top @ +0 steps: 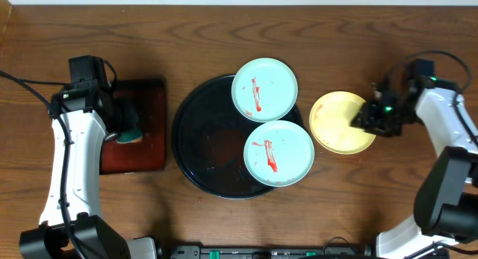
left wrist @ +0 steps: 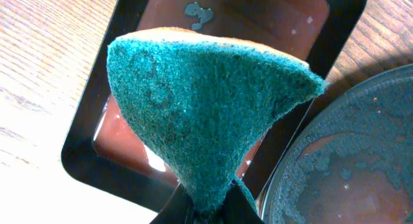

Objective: Clean dirty plates on tray and stack at the side
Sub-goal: 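Set the yellow plate down right of the tray and release, then grasp the rim of the front light-blue plate with right gripper, then bring the sponge in left gripper over the light-blue plate, then scrub the light-blue plate with the sponge while right gripper holds it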

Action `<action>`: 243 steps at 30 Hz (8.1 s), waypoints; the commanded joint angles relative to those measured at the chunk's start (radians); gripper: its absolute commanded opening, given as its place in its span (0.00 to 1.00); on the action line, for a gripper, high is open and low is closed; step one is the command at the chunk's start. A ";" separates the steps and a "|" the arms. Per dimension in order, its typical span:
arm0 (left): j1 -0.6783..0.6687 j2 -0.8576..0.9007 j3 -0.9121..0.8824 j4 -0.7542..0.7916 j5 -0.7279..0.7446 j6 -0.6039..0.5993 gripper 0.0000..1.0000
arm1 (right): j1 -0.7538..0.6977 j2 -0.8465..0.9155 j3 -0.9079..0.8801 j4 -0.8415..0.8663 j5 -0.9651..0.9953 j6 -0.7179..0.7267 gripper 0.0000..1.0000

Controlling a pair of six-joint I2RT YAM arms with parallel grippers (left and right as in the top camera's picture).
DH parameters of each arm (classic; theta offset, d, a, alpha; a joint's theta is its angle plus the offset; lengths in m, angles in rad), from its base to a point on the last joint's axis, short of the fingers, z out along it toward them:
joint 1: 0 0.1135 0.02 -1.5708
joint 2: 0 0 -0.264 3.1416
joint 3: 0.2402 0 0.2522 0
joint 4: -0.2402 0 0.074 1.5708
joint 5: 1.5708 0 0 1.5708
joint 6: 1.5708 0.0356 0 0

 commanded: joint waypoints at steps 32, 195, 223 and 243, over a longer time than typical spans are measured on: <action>0.004 0.000 -0.007 -0.007 -0.011 -0.006 0.08 | 0.519 -0.010 -0.063 0.053 0.302 0.202 0.08; -0.653 0.333 -0.174 0.331 0.513 0.029 0.07 | 0.785 0.037 -0.208 0.437 0.195 0.538 0.01; -0.653 0.333 -0.174 0.185 0.566 0.094 0.08 | 0.785 0.037 -0.208 0.438 0.195 0.538 0.01; -0.652 0.329 -0.035 0.108 -0.200 -0.222 0.07 | 0.785 0.037 -0.208 0.438 0.196 0.538 0.01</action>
